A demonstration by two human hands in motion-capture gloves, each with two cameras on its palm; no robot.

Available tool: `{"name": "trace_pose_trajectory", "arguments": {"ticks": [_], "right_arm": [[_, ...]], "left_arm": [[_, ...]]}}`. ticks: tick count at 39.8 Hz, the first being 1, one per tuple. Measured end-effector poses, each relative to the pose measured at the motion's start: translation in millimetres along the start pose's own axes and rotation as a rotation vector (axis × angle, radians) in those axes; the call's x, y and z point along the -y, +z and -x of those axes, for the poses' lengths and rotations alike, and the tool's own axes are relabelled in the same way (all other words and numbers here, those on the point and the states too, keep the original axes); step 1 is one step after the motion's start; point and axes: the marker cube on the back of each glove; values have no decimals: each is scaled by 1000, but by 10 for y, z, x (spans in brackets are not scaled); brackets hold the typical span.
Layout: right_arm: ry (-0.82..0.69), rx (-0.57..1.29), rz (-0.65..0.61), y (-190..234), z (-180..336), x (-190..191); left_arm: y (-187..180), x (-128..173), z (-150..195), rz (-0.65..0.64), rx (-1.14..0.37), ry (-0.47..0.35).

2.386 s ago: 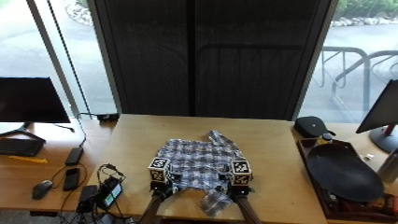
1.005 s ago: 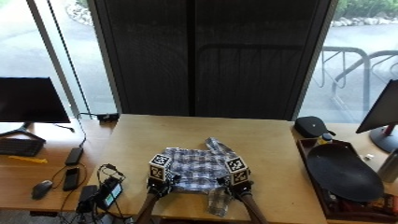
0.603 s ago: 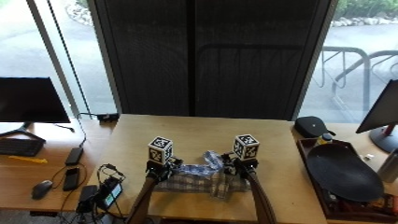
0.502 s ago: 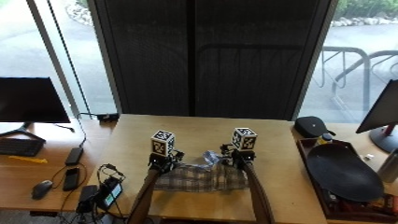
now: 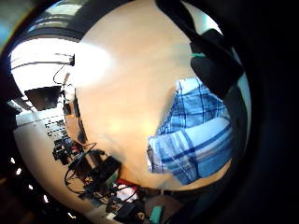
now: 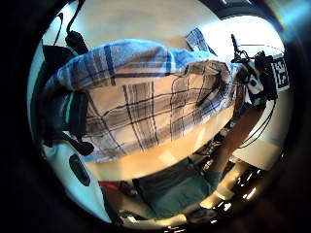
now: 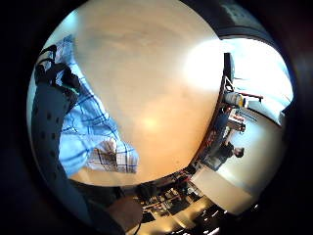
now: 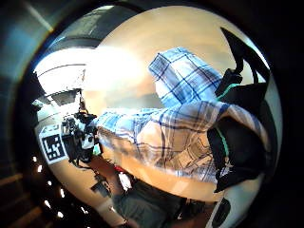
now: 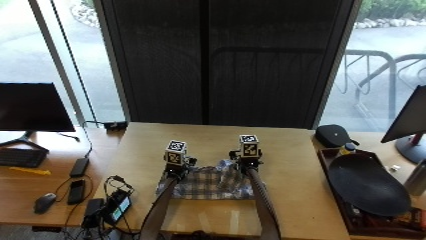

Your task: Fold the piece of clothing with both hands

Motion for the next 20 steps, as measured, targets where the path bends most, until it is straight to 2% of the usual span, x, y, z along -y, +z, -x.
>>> {"name": "trace_pose_trajectory", "arguments": {"ticks": [3, 7, 10, 12, 14, 16, 18, 20], "right_arm": [[-1, -28, -69, 83, -22, 107], [-83, 4, -118, 183, 25, 193], [145, -161, -142, 185, -166, 153], [209, -213, -176, 182, -223, 159], [202, -219, -199, 184, -218, 171], [263, -267, -191, 178, -267, 129], [315, -305, -174, 177, -305, 88], [303, -302, -181, 179, -292, 98]], "left_arm": [[56, 97, 83, -84, 57, -39], [144, 257, 138, -170, 101, -72], [205, 359, 123, -209, 95, -74], [251, 357, 81, -190, 68, -68], [308, 256, -8, -102, 6, -54], [353, 149, -66, -18, -35, -53], [387, 126, -67, 6, -41, -59], [414, 144, -51, 3, -39, -58]]}}
